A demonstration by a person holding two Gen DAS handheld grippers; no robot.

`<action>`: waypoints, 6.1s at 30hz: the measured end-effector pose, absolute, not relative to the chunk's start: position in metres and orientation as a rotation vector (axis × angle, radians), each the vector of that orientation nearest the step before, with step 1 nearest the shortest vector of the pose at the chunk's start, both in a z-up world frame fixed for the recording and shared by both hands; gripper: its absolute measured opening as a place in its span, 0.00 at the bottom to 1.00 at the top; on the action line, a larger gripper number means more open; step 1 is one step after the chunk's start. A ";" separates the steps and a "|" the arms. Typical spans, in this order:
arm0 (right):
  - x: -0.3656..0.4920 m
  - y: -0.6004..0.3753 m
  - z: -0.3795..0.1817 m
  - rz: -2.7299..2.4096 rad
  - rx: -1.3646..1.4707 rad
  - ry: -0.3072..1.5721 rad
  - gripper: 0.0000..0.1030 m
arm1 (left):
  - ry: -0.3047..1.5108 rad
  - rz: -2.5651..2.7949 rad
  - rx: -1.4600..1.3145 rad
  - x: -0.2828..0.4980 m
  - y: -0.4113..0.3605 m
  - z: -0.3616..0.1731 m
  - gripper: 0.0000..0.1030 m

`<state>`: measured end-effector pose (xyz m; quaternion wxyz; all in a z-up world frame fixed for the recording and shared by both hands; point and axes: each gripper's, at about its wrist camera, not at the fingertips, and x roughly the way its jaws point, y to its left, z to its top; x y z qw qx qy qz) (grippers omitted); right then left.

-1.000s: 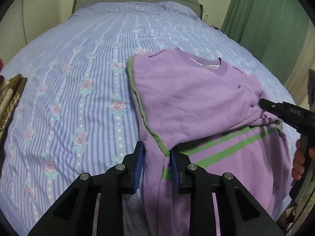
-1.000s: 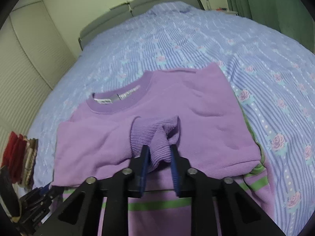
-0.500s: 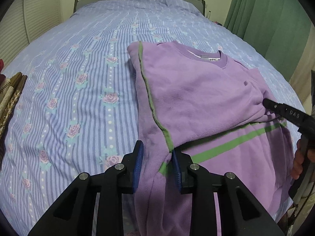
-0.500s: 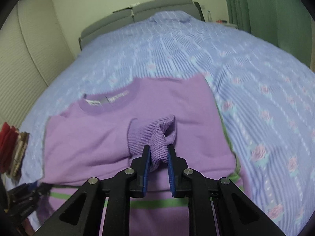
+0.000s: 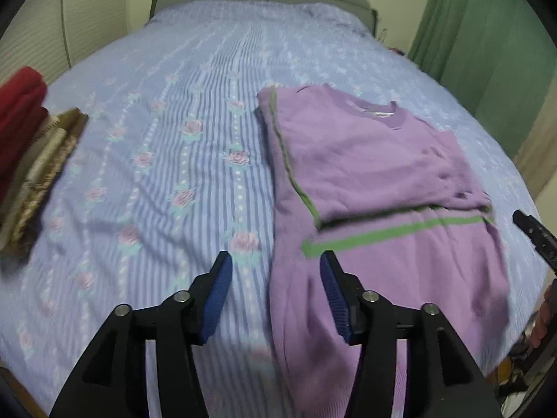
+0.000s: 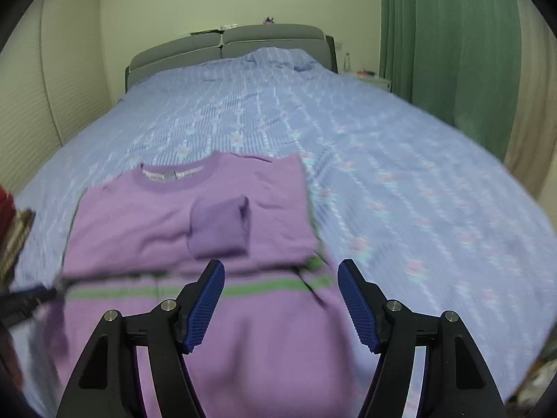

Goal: Fold small clothes

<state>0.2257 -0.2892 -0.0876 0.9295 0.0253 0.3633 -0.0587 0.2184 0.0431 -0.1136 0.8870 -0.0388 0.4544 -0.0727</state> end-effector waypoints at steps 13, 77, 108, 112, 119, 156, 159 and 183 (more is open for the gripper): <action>0.122 -0.322 -0.098 -0.138 0.119 0.838 0.66 | 0.926 -0.153 -0.089 0.123 0.031 -0.101 0.53; 0.244 -0.342 -0.010 -0.042 0.526 0.607 0.09 | 0.806 -0.236 -0.533 0.265 0.044 -0.002 0.07; 0.457 -0.330 -0.093 -0.075 0.346 0.946 0.40 | 1.041 -0.178 -0.400 0.433 0.041 -0.077 0.60; 0.445 -0.334 -0.063 -0.075 0.295 0.882 0.42 | 0.912 -0.159 -0.308 0.423 0.049 -0.043 0.63; 0.418 -0.322 -0.047 -0.014 0.016 0.826 0.61 | 0.906 -0.244 0.106 0.407 0.019 -0.058 0.63; 0.467 -0.321 -0.131 0.200 0.050 1.062 0.29 | 1.084 -0.289 -0.011 0.456 0.011 -0.123 0.35; 0.467 -0.320 -0.129 0.172 0.049 1.060 0.15 | 1.071 -0.319 -0.014 0.451 0.011 -0.118 0.27; 0.480 -0.315 -0.122 -0.005 0.008 1.006 0.26 | 1.031 -0.158 -0.064 0.451 0.046 -0.104 0.06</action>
